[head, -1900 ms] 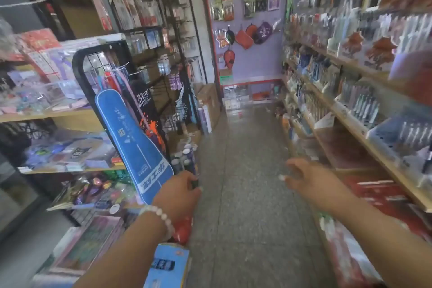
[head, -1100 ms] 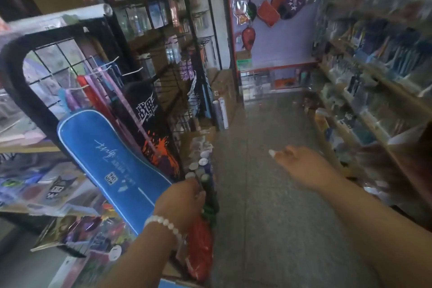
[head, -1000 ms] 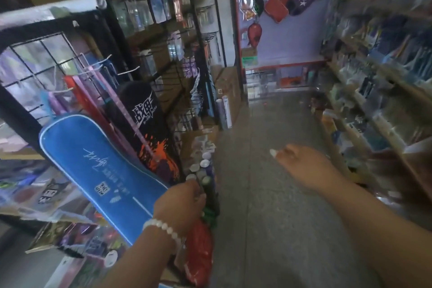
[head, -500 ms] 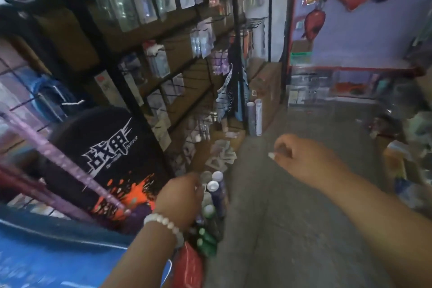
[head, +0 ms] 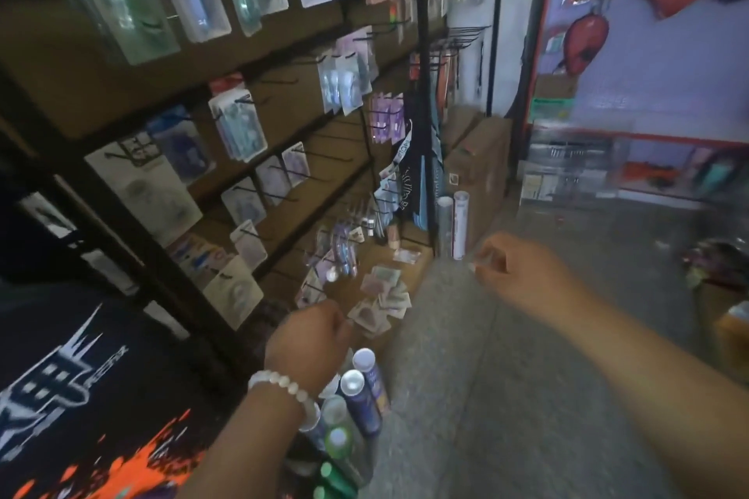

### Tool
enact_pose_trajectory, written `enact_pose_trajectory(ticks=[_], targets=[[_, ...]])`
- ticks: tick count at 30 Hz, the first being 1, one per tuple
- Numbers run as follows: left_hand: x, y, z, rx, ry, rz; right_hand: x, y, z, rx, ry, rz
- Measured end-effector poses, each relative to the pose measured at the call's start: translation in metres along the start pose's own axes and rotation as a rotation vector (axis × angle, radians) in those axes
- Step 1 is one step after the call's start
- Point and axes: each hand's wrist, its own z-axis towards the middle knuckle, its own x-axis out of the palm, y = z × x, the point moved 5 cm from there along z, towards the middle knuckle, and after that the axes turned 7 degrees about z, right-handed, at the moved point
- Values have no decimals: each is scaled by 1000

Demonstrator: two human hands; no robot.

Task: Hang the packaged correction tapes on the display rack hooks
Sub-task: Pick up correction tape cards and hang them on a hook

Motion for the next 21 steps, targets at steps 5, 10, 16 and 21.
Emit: enact_pose_trajectory(ticks=[5,10,16,21], targets=[[-6,-26,58,-15,14,10,-11,-3,70,-23,15,-1],[-4,-54,111,-49,24,25,-19,-18,129,-34,53,12],[9,-90,180,-135,49,33,-30,-57,220,-77,93,-14],[21,-134,230,-246,34,11,-46,-83,304,-197,195,-14]])
